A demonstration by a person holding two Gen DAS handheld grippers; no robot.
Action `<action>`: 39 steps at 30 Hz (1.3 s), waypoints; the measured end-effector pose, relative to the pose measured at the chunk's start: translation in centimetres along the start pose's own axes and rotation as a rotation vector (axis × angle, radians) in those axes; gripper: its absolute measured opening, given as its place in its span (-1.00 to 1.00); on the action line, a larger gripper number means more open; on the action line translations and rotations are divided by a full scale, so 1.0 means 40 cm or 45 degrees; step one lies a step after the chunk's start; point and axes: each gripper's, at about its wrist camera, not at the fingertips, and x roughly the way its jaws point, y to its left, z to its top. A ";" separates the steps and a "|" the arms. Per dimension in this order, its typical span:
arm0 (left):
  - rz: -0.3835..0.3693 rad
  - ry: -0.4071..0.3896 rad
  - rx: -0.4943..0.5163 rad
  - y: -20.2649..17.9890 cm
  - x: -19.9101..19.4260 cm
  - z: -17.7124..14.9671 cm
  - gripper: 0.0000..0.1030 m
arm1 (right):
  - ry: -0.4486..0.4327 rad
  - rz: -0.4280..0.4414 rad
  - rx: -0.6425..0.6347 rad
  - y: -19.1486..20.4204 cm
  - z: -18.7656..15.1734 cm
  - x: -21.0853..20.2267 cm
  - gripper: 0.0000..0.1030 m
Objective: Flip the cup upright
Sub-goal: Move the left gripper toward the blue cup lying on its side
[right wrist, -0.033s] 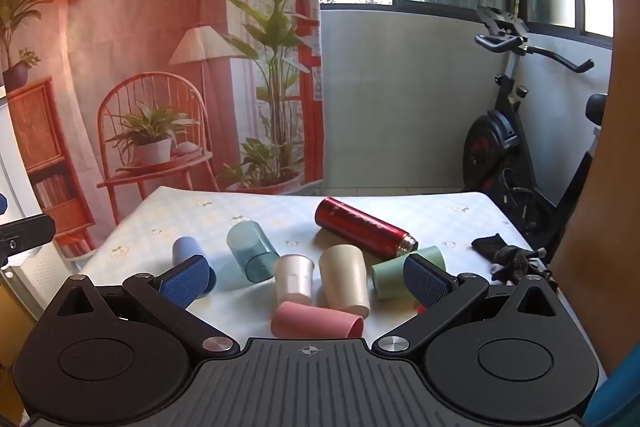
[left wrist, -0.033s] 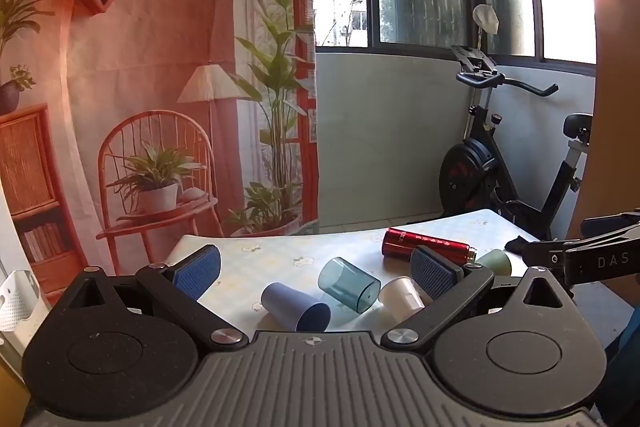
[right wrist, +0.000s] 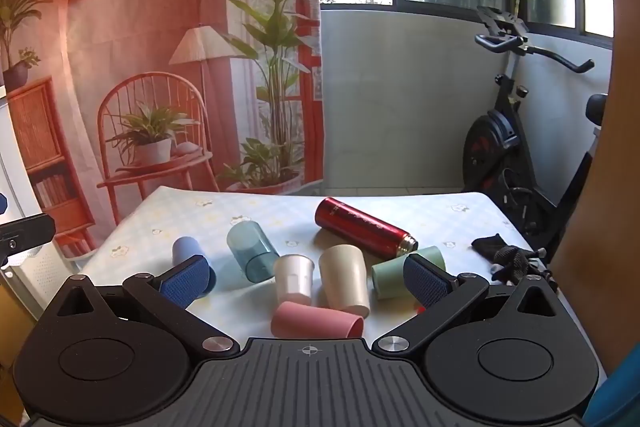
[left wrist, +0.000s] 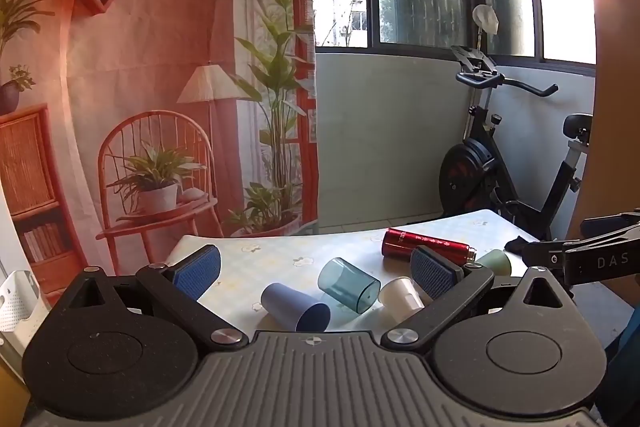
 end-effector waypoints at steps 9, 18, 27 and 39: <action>0.002 -0.001 0.000 -0.002 0.000 -0.002 0.98 | 0.004 -0.003 0.011 -0.002 0.001 0.002 0.99; 0.000 -0.003 -0.002 -0.004 0.003 -0.002 0.98 | 0.011 -0.002 0.005 0.001 -0.001 0.011 0.99; -0.001 -0.005 -0.003 -0.003 0.003 -0.003 0.98 | 0.009 -0.005 0.009 0.002 -0.002 0.012 0.99; 0.000 0.002 -0.014 -0.009 0.004 0.000 0.98 | 0.018 -0.003 0.012 0.001 -0.002 0.018 0.99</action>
